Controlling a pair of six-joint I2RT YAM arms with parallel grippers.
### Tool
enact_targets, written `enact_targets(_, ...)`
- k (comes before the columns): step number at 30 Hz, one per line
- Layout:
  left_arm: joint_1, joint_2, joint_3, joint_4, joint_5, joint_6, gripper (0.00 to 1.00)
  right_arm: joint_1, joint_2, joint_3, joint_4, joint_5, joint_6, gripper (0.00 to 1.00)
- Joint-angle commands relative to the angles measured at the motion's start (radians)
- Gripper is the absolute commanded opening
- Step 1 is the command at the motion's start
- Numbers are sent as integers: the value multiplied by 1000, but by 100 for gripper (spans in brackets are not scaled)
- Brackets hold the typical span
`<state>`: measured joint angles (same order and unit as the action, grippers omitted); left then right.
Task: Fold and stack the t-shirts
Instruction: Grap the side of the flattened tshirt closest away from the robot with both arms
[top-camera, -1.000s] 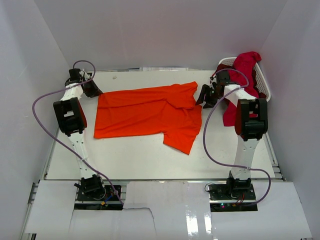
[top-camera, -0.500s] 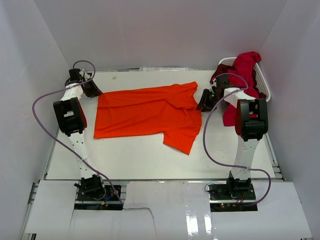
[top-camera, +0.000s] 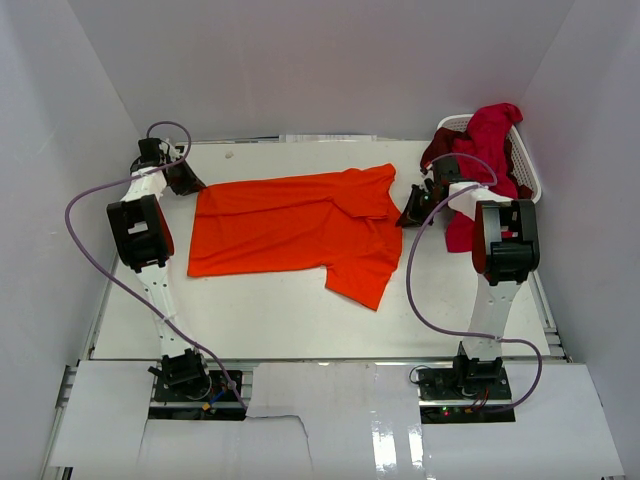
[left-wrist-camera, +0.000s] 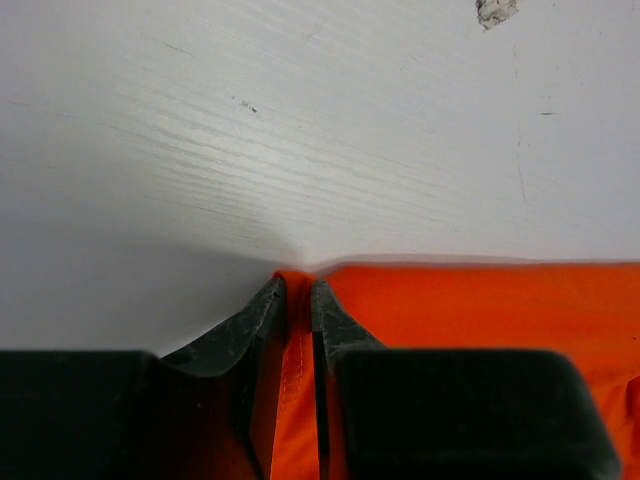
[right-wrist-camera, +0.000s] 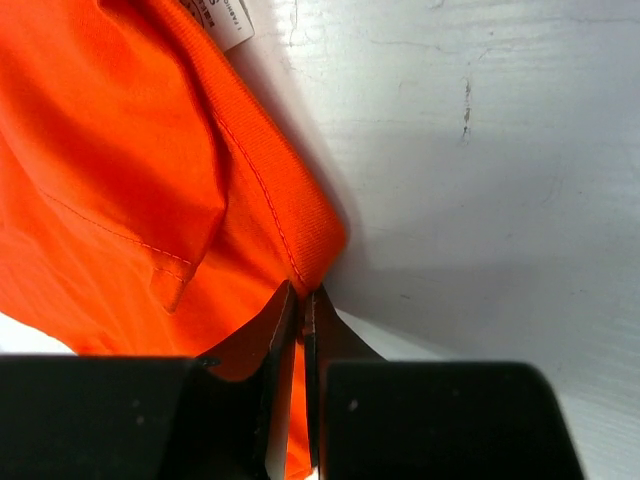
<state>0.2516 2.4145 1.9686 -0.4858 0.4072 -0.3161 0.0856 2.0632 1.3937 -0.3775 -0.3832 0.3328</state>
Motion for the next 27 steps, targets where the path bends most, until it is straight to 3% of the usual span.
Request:
enact_targets(1, -6, 6, 27, 0, 24, -3, 27, 0, -18, -32, -21, 50, -12, 8)
enact_targets(5, -6, 28, 33, -2, 18, -6, 24, 2, -23, -39, -21, 58, -9, 8)
enact_targets(10, -5, 63, 39, -2, 7, -23, 11, 2, -48, -73, -21, 81, -5, 8)
enact_targets(27, 0, 67, 47, -2, -47, -26, 7, -52, -146, -225, -58, 201, 37, 8)
